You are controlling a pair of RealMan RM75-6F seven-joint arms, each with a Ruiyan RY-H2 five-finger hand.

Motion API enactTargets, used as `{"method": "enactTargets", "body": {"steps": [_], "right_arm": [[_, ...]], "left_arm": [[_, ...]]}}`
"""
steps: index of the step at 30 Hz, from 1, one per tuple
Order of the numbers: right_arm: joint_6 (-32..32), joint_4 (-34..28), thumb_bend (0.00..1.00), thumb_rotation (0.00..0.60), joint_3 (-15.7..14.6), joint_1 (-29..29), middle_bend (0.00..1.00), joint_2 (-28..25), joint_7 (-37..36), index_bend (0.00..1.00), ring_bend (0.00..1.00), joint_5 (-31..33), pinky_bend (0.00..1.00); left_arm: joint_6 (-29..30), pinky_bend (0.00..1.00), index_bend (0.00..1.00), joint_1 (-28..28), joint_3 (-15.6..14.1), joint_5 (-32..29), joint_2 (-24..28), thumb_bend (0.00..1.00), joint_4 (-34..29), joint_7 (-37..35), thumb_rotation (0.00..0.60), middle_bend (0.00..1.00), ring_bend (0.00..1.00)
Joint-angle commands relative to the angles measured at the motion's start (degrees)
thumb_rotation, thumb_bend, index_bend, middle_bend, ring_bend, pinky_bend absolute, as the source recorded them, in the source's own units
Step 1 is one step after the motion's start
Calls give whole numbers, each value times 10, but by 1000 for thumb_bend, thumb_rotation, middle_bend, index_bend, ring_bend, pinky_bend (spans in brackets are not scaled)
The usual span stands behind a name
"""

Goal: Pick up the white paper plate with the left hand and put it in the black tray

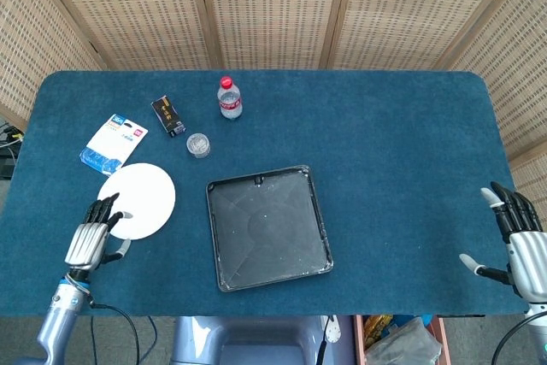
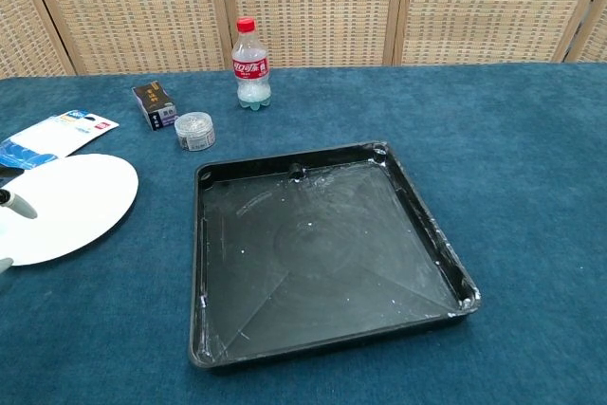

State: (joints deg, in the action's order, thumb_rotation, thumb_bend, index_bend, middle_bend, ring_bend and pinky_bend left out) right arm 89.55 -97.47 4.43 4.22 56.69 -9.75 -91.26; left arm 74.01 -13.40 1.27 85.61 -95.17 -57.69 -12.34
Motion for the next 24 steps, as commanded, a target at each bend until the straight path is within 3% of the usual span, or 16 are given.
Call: {"method": "enactTargets", "body": {"steps": [1,20,24], "right_arm": [[0,0,0,600,0,0,0,0,0,0,0,0,0],[-5,1,0,600,0,2,0,3,2,0,0,4,0],[-7,1,0,600,-1,3,0,4,4,0,0,4,0]], "left_arm": [[4,0,310,4,-7,4,-9,369,13,-12,600,0,0],[-4,0,292,-8,16,-17,-76,369,109,-36,600,0,0],[-9,0,329,-13,21,-20,-83,372,118,-46,600,0,0]]}}
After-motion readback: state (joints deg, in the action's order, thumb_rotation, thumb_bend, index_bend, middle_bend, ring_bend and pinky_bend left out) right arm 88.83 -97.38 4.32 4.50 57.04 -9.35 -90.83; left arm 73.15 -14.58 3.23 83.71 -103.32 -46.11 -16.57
